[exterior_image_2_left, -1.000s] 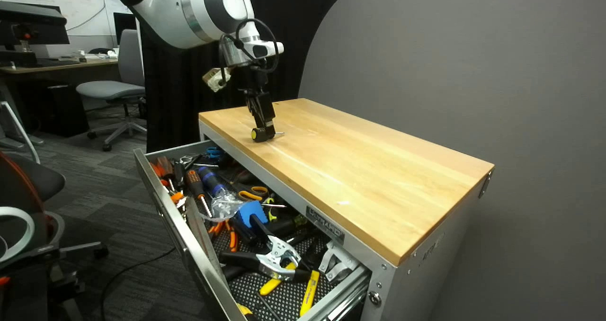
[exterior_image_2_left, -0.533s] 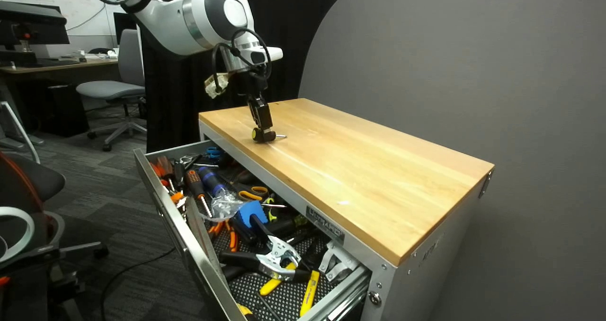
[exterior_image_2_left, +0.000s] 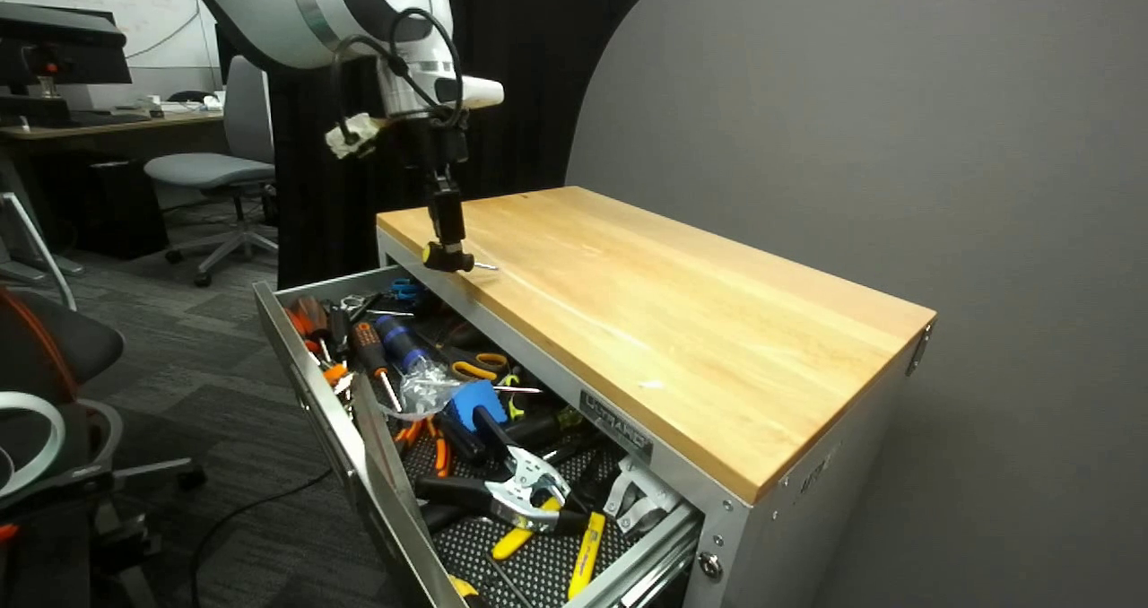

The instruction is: Put the screwdriver in the drawer and close it

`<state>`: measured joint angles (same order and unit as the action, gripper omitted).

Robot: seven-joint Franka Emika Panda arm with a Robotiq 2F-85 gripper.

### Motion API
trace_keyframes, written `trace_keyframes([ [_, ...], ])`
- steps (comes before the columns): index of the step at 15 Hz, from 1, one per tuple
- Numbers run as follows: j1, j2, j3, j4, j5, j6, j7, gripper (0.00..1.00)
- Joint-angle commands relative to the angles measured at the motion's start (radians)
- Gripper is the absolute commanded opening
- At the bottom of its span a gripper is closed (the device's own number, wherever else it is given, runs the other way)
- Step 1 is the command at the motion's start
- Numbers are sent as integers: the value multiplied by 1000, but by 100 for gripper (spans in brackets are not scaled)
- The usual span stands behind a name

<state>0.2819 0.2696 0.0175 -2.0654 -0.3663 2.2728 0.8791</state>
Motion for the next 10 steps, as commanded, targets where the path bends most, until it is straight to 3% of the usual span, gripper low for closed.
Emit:
trace_keyframes([
  [1, 7, -128, 30, -147, -9, 24, 94, 13],
  [4, 14, -141, 68, -205, -52, 57, 196, 13],
  [5, 13, -140, 81, -217, -52, 60, 216, 42],
  [6, 12, -138, 94, -225, -45, 56, 223, 63],
  [8, 1, -134, 119, -237, 6, 33, 173, 67],
  [10, -18, -140, 134, -251, 89, 15, 88, 81],
])
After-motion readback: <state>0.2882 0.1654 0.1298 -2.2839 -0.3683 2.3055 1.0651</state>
